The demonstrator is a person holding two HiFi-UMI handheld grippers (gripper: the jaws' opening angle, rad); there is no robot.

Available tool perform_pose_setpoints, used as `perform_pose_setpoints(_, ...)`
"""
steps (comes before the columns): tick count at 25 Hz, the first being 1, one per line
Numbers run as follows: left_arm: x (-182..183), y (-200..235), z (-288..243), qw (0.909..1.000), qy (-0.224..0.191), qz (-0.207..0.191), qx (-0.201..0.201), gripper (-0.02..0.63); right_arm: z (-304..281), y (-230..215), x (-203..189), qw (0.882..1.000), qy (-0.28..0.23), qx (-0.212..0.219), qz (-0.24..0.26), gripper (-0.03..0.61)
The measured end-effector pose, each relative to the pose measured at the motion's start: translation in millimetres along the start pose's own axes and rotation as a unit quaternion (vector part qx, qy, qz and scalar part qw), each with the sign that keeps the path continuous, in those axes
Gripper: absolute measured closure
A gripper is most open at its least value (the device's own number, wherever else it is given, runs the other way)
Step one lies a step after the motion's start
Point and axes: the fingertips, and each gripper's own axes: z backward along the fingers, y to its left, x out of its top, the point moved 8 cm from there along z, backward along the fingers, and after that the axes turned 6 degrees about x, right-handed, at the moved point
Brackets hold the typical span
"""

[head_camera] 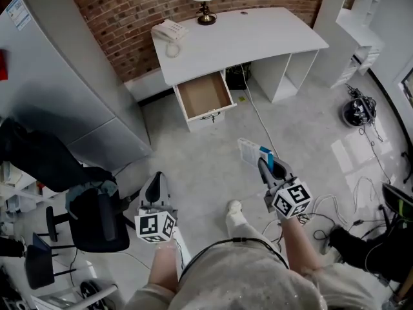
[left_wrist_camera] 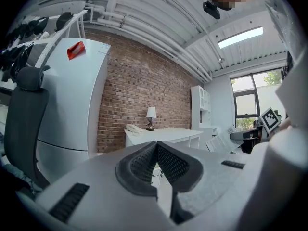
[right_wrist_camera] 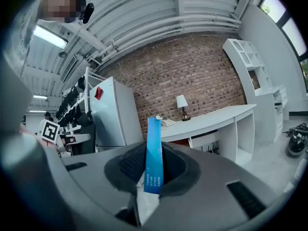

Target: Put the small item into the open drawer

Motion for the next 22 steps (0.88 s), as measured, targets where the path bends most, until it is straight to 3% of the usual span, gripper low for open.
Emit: perform_pose_setpoints(22,1.3,-17.9,-118.3,0.9984,0.018,0.009,0.053,0.609,-103.4,-112.4,14.4,0.997,0.045,0.060,-0.016,0.515)
